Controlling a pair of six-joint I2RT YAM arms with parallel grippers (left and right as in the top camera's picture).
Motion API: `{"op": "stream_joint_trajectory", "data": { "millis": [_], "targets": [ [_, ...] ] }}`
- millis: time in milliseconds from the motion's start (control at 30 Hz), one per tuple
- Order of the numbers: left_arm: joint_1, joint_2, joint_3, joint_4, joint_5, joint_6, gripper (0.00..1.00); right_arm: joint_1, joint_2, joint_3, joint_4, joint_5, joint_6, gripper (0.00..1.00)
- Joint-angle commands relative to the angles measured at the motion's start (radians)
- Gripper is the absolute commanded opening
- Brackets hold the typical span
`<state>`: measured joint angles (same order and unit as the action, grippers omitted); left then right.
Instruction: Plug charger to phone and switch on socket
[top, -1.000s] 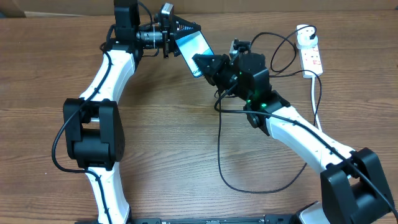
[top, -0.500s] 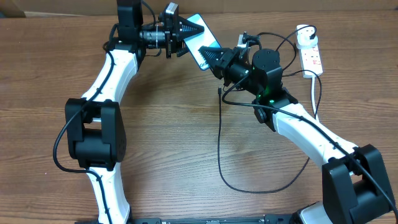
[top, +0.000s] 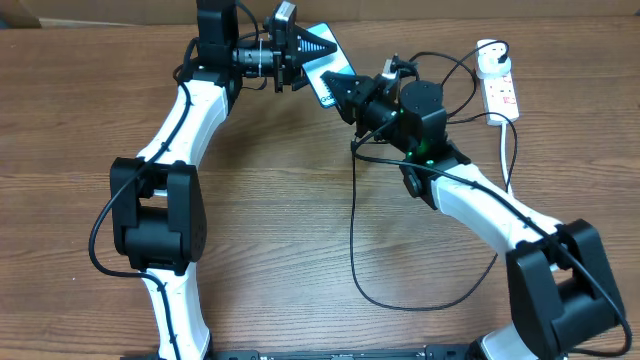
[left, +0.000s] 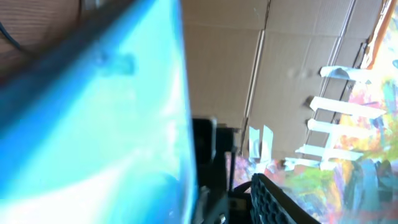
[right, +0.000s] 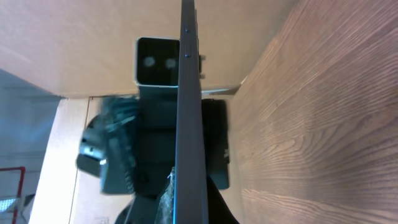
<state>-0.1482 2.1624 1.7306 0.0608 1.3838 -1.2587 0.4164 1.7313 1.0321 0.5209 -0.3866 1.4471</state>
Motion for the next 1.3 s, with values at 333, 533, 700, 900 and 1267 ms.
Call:
{"op": "stream_joint_trajectory", "data": {
  "millis": [333, 533, 700, 900, 1267],
  "targets": [
    [-0.042, -0.020, 0.026, 0.004, -0.016, 0.040, 0.44, 0.076, -0.001, 0.011, 0.008, 0.072, 0.019, 0.04],
    [-0.048, -0.020, 0.026, 0.004, -0.026, 0.044, 0.43, 0.100, -0.001, 0.011, 0.005, 0.064, 0.003, 0.04],
    [-0.049, -0.020, 0.026, 0.004, -0.038, 0.048, 0.38, 0.107, -0.001, 0.011, -0.003, 0.026, -0.005, 0.04],
    [-0.049, -0.020, 0.026, 0.004, -0.079, 0.048, 0.36, 0.111, -0.001, 0.011, -0.003, -0.012, -0.005, 0.04],
    [-0.050, -0.020, 0.025, 0.003, -0.120, 0.067, 0.35, 0.148, -0.001, 0.011, -0.003, -0.012, -0.004, 0.04]
  ]
}}
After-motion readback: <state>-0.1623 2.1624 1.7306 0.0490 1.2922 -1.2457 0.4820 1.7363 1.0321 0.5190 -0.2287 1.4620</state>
